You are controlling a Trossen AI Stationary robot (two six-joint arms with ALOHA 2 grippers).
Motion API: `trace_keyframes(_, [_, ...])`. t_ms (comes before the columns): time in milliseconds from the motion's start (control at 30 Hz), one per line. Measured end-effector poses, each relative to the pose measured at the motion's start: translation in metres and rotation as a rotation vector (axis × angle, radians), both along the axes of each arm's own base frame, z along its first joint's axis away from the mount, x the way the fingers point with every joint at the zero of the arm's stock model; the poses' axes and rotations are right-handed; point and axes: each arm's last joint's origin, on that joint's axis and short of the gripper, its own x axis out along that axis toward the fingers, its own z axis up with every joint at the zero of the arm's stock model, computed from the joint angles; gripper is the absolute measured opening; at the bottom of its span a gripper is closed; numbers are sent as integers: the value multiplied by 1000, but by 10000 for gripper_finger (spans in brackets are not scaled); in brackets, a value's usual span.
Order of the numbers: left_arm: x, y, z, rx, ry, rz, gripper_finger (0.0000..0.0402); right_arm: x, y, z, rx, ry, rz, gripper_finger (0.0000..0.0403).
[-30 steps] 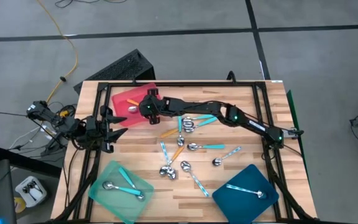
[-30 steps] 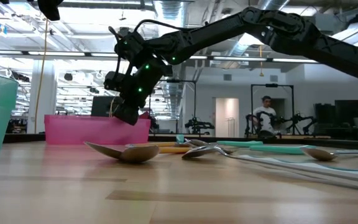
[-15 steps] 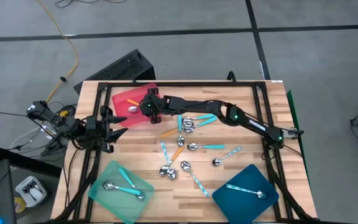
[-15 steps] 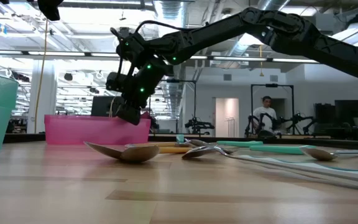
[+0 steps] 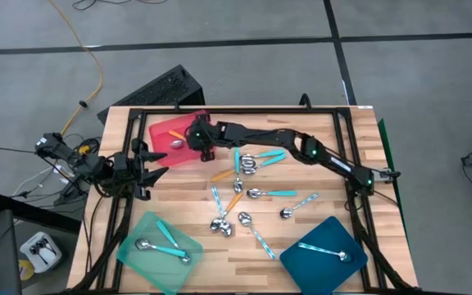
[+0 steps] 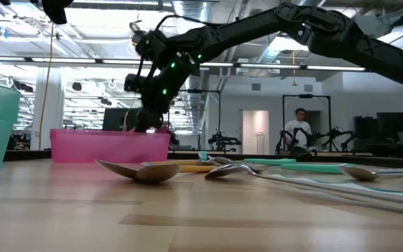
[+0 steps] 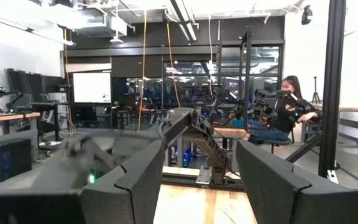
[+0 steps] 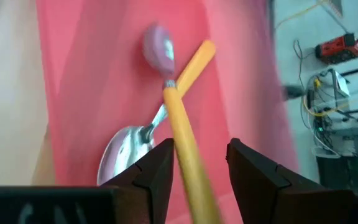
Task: Sort silverware by color (type)
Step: Put the yellow spoon into the pink bin, then put the blue patterned spoon into the blue bin
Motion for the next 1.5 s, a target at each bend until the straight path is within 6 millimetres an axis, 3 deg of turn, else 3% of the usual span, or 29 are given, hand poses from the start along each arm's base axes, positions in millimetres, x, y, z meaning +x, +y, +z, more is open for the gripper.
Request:
trace_keyframes(433, [0,0,0,0,3,0,190,-12,-5,24,38,20,27,172])
trace_keyframes(533, [1,0,-2,3,18,2,190,-23,-3,45,47,36,22,172])
trace_keyframes(700, [1,0,-3,-12,24,12,190,-64,-9,111,66,54,-24,171])
trace_keyframes(900, [1,0,-3,-27,27,7,190,-118,-19,173,100,37,-122,167])
trace_keyframes(1000, [1,0,-5,-35,35,5,190,-154,-21,201,149,57,-189,165])
trace_keyframes(1233, [1,0,-5,-31,38,6,190,-226,-22,225,370,186,-452,163])
trace_keyframes(1400, [1,0,-5,-34,38,4,190,-249,-16,223,477,197,-537,163])
trace_keyframes(1500, [2,0,-7,-38,54,2,190,-267,0,221,513,237,-528,163])
